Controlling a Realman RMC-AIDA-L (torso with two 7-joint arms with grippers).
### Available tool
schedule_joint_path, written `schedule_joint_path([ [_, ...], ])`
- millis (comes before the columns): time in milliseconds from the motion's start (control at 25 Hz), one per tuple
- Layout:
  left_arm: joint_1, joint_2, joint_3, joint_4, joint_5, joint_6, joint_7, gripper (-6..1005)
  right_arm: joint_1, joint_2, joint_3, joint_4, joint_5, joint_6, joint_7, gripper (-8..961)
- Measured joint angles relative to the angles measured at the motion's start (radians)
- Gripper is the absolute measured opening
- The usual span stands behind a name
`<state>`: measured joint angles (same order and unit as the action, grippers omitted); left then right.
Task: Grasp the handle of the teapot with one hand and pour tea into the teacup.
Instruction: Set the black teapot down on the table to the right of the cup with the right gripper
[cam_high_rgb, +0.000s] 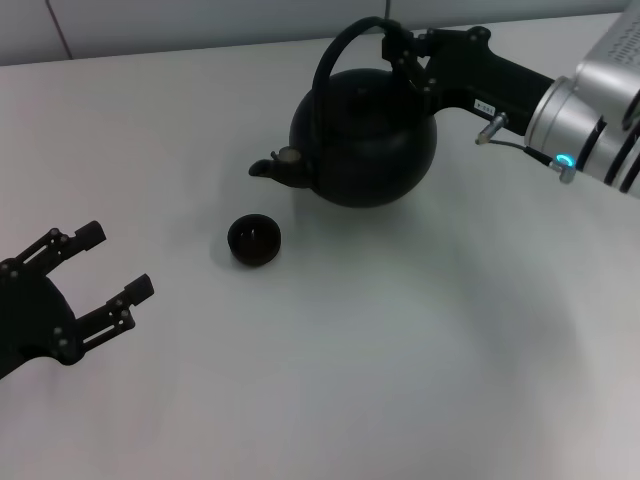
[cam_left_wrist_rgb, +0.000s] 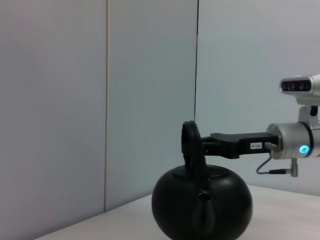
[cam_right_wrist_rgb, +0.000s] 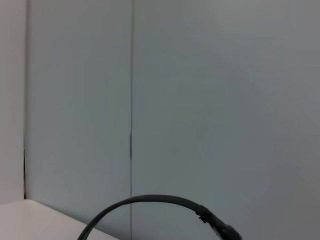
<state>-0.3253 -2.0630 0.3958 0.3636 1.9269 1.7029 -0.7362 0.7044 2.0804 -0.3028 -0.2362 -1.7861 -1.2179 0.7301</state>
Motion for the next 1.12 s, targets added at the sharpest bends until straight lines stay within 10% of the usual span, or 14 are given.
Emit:
schedule_joint_path([
  [1120, -0.009, 0.000, 0.008, 0.000, 0.000, 0.010, 0.000, 812, -0.194, 0.002, 0.007, -0.020, 0.236, -0.069, -0.074, 173],
])
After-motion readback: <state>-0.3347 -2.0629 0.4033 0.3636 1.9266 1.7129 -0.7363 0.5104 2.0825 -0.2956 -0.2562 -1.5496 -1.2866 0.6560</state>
